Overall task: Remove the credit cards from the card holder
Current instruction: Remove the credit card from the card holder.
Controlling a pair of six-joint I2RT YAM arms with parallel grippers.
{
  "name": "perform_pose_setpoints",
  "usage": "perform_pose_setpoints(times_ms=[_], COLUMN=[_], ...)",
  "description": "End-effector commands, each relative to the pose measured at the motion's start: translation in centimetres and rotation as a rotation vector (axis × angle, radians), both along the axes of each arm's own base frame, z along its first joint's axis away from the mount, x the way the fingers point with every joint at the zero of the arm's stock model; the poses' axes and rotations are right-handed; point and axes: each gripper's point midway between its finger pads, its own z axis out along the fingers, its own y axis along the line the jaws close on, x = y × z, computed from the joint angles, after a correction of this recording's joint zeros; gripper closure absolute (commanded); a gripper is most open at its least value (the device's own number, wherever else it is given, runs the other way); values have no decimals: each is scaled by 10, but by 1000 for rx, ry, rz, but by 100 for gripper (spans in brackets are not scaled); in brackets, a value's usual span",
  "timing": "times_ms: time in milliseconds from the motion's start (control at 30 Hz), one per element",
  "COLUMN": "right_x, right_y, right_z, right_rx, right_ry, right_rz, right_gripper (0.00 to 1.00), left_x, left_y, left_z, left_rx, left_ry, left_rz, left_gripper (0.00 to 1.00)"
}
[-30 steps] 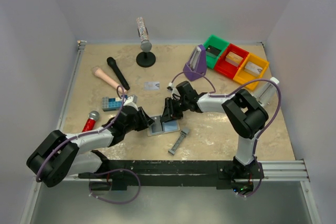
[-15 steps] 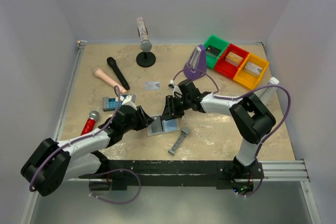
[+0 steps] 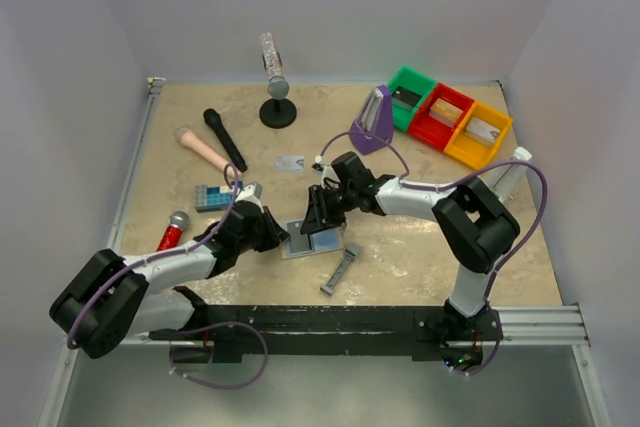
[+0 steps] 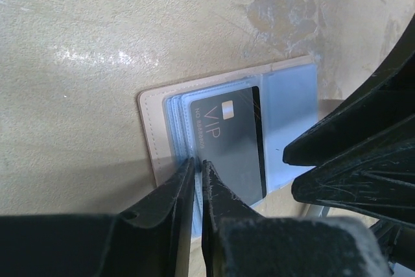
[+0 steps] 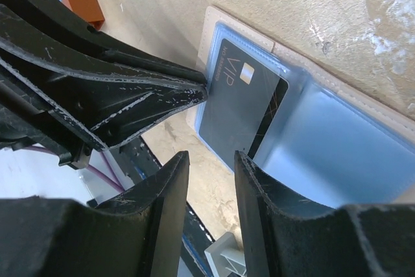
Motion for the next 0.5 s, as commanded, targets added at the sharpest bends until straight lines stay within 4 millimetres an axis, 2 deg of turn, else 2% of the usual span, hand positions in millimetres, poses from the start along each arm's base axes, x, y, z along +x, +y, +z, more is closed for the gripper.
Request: perform_pose_setpoints(times_ms=[0,200,467], right_x=[2,2,2], right_y=[9,6,2], right_z=[5,-11,-20], right_rx=[28,-8,-38], right_ry=[0,20,26], right_rz=[35,25,6], right_gripper=[61,61,61], left_x=[5,2,0], left_y=[-4,-3,-1], left_z=[4,-2,-9], left_rx=[-4,2,10], left_ry=[-30,-20,-5], left_rz=[-15,-16,-13], left_gripper=[87,90,93])
